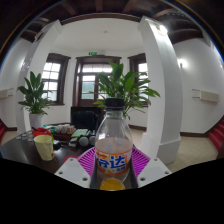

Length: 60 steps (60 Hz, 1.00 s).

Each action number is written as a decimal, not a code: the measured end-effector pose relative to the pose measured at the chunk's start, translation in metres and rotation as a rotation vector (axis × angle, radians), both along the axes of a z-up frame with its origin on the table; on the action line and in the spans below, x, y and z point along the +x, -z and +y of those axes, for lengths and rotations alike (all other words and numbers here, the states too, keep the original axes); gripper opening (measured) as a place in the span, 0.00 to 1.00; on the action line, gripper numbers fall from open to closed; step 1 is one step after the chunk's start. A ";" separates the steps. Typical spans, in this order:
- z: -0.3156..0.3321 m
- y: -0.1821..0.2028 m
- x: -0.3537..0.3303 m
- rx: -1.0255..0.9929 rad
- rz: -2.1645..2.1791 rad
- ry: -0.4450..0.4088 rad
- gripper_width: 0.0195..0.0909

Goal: Pour water

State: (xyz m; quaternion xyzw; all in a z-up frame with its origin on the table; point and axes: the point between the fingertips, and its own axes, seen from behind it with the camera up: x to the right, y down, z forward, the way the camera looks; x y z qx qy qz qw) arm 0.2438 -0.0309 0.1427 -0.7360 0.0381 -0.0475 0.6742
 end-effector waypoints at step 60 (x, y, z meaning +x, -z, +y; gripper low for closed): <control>0.115 -0.024 -0.088 -0.177 -1.623 -0.198 0.23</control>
